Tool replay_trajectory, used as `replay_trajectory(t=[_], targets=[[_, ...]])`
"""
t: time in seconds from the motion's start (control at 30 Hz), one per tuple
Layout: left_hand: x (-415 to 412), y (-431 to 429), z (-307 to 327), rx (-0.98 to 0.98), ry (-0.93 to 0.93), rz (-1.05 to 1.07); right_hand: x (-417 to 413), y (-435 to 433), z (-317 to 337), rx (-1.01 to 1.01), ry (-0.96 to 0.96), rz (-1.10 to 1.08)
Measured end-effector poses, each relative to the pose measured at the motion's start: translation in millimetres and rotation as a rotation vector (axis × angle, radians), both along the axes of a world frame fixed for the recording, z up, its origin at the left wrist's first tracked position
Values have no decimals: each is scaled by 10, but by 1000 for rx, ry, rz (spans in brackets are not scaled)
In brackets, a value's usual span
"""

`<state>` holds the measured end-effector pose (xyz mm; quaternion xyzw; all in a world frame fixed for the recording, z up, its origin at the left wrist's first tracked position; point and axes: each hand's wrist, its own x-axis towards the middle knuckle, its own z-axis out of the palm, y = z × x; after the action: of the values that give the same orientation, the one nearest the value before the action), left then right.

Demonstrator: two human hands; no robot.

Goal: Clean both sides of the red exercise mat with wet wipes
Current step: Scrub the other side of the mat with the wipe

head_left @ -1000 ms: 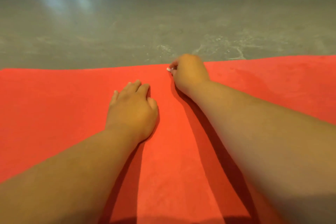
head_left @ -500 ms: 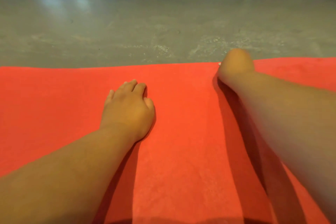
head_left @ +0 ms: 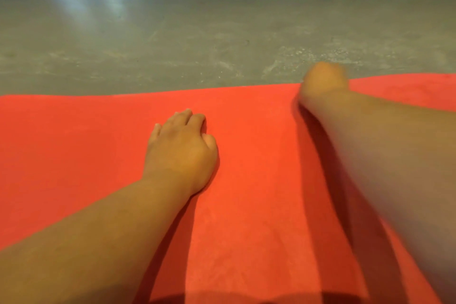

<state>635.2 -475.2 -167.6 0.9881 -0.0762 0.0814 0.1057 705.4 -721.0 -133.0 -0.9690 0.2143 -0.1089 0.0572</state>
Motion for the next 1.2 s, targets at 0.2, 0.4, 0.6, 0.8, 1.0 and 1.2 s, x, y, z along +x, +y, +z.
replay_trajectory(t=[0.2, 0.4, 0.6, 0.8, 1.0, 1.2], targets=[[-14, -14, 30, 11, -2, -2, -69, 908, -13, 20, -41, 376], [-19, -17, 41, -3, 10, 5, -153, 260, -76, -62, -14, 250], [24, -7, -9, -11, -8, -12, -350, -146, -97, 27, -59, 35], [-23, -10, 41, -33, -103, -57, -616, 775, -214, 106, -108, 470], [-49, -27, 53, -85, -99, -144, -428, -124, -64, -13, -16, 155], [-35, -32, 55, -104, -109, -132, -472, 12, -133, -2, -73, 121]])
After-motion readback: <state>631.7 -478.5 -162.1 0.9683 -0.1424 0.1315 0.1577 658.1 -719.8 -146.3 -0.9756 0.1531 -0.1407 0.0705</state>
